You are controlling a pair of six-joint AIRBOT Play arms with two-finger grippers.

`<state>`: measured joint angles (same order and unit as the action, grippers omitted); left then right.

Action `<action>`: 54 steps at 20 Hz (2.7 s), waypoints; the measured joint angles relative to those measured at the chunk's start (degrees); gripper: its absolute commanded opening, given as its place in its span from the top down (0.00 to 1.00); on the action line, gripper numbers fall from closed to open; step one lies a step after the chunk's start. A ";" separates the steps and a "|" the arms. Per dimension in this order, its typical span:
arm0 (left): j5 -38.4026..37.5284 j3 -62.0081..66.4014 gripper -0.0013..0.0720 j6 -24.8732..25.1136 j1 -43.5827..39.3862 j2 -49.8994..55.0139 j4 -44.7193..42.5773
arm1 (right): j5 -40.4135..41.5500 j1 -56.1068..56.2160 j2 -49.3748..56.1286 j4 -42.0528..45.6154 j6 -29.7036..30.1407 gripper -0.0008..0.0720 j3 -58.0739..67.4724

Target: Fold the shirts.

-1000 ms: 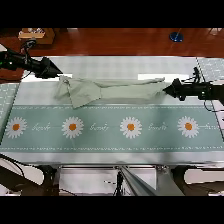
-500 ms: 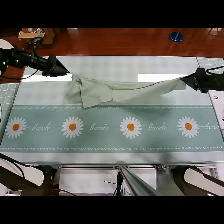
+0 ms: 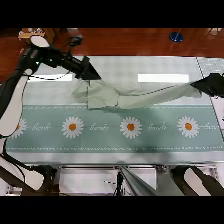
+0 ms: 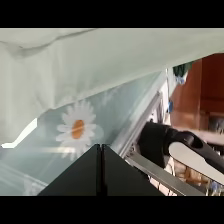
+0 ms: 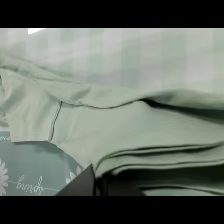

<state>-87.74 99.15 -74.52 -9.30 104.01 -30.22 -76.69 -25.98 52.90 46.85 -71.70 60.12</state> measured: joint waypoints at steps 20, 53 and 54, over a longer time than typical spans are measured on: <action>12.04 0.00 0.95 -7.78 -25.42 8.63 0.68 | -7.26 0.02 -15.72 1.31 -4.72 0.96 0.00; 1.75 0.02 0.96 -4.35 8.63 -36.30 -20.41 | 50.34 56.70 21.79 -13.42 -8.68 0.25 0.00; 1.07 0.02 0.96 -4.33 9.07 -37.22 -20.46 | 53.18 58.53 24.00 -15.54 -8.59 0.25 0.00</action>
<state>-86.67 99.18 -78.85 -0.23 66.78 -50.68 -23.51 32.56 76.90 31.31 -80.29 60.12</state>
